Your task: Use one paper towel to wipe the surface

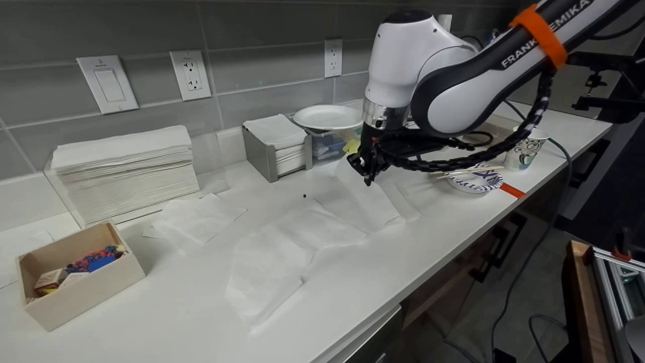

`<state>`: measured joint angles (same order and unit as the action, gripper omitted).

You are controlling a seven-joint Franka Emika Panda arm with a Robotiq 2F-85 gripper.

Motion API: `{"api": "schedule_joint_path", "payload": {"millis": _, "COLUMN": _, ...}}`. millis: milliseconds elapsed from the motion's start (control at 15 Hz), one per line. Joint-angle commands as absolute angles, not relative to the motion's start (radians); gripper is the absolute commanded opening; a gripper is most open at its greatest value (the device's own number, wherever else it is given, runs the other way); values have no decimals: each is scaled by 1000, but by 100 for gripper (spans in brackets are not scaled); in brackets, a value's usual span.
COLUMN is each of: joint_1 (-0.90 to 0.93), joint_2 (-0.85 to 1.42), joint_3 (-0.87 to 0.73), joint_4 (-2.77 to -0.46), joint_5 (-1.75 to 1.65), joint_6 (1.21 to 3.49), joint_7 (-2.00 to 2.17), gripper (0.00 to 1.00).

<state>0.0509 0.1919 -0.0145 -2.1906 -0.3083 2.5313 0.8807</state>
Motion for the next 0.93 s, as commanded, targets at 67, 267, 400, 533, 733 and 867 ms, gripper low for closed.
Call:
{"api": "schedule_joint_path", "payload": {"millis": 67, "joint_1": 80, "joint_2": 306, "joint_3": -103, "joint_4": -2133, "joint_5": -366, "joint_6": 2600, "joint_7": 972, "gripper": 0}}
{"api": "schedule_joint_path", "payload": {"millis": 267, "joint_1": 85, "joint_2": 351, "joint_3": -127, "joint_4": -2116, "joint_5": -329, "joint_6": 2592, "joint_7": 956, "gripper": 0}}
{"api": "schedule_joint_path", "payload": {"millis": 400, "joint_1": 82, "joint_2": 366, "joint_3": -127, "joint_4": -2108, "joint_5": -302, "joint_6": 2594, "joint_7": 940, "gripper": 0}}
{"api": "schedule_joint_path", "payload": {"millis": 533, "joint_1": 81, "joint_2": 371, "joint_3": -126, "joint_4": -2103, "joint_5": -290, "joint_6": 2580, "joint_7": 930, "gripper": 0}}
{"api": "schedule_joint_path", "payload": {"millis": 733, "joint_1": 70, "joint_2": 383, "joint_3": -110, "joint_4": -2093, "joint_5": -232, "joint_6": 2587, "joint_7": 909, "gripper": 0}}
{"api": "schedule_joint_path", "payload": {"millis": 867, "joint_1": 73, "joint_2": 398, "joint_3": -103, "joint_4": -2081, "joint_5": -200, "joint_6": 2601, "joint_7": 900, "gripper": 0}}
